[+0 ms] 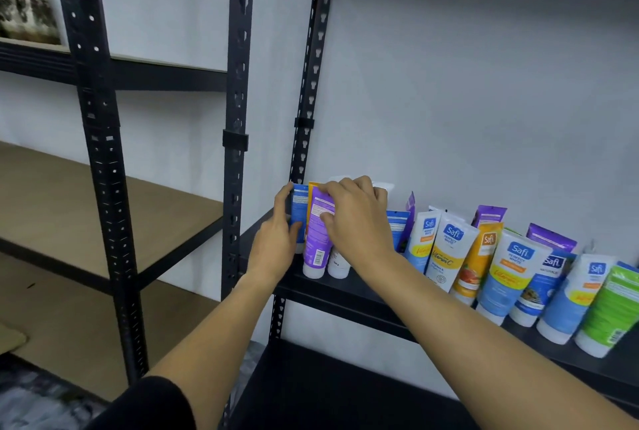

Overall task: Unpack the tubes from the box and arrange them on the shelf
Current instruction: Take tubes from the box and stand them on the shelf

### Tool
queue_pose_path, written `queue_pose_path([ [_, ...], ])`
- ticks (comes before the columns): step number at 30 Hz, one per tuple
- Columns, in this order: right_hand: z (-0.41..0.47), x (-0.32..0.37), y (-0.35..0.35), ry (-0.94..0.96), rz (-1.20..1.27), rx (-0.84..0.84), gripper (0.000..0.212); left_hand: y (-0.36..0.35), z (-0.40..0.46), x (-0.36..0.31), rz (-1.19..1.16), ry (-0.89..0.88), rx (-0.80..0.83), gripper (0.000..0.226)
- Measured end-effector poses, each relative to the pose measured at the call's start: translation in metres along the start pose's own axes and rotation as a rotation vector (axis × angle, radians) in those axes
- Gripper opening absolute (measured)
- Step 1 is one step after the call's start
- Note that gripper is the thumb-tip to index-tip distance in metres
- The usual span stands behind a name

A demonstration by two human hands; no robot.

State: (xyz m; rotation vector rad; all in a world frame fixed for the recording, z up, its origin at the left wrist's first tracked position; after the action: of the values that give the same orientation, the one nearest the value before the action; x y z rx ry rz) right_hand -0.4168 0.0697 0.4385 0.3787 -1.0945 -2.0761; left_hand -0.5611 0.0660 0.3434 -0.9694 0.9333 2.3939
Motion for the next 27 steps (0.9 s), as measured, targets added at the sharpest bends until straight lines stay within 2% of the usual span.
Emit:
queue_pose_path([
  [11, -0.001, -0.005, -0.003, -0.021, 0.008, -0.052, 0.041, -0.001, -0.004, 0.010, -0.151, 0.100, 0.036, 0.046],
  [17, -0.003, -0.008, -0.002, -0.033, 0.027, -0.044, 0.050, 0.003, -0.016, 0.009, -0.150, 0.154, 0.052, 0.039],
  [21, -0.013, -0.015, 0.006, -0.063, 0.104, -0.074, 0.055, 0.012, -0.034, 0.006, 0.188, 0.157, 0.056, 0.042],
  [27, -0.069, -0.025, 0.012, -0.051, 0.171, -0.095, 0.060, 0.002, -0.075, 0.012, 0.569, 0.036, 0.231, 0.056],
])
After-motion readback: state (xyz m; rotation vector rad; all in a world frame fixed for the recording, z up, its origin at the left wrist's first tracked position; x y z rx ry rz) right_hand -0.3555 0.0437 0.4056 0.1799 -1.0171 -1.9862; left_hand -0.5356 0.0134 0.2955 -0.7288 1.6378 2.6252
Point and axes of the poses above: each hand's wrist, its own z-axis towards the middle knuckle, its own y-axis out of the back of the hand, x = y × z, the point moved 6 cm from there along z, towards the middle knuckle, and after that the axes turned 2 degrees about z, right-handed, at the moved point
